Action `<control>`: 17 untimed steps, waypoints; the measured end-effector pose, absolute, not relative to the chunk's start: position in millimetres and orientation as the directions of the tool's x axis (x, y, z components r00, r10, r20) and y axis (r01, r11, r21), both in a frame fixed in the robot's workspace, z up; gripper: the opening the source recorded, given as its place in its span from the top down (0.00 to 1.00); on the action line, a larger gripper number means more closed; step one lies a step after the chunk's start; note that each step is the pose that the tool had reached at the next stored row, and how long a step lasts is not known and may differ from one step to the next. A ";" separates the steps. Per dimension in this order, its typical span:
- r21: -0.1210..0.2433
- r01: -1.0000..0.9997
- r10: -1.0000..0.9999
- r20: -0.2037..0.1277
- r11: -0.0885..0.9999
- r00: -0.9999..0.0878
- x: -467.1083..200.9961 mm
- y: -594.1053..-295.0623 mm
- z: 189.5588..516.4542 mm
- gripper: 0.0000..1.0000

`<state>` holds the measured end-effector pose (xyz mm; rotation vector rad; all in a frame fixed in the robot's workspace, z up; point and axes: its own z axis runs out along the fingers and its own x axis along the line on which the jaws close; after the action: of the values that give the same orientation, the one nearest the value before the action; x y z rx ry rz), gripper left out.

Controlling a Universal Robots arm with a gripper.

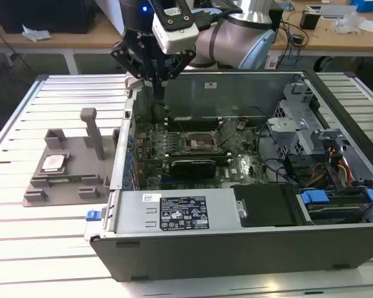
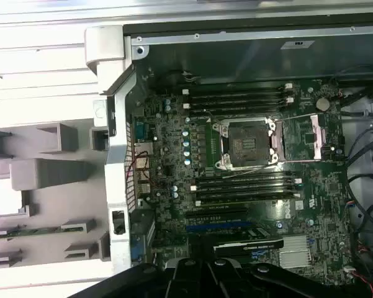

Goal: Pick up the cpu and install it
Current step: 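Reach for the cpu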

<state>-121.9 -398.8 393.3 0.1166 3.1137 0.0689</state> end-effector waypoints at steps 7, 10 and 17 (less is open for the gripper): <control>0.045 0.074 0.075 -0.023 0.996 -0.997 -154.0 -398.9 393.3 0.89; 0.045 0.074 0.075 -0.023 0.996 -0.997 -161.1 -398.8 393.3 0.89; 0.045 0.074 0.075 -0.023 0.996 -0.997 -182.3 -398.8 393.3 0.89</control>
<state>-182.3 -398.8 393.3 0.1166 3.1136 0.0689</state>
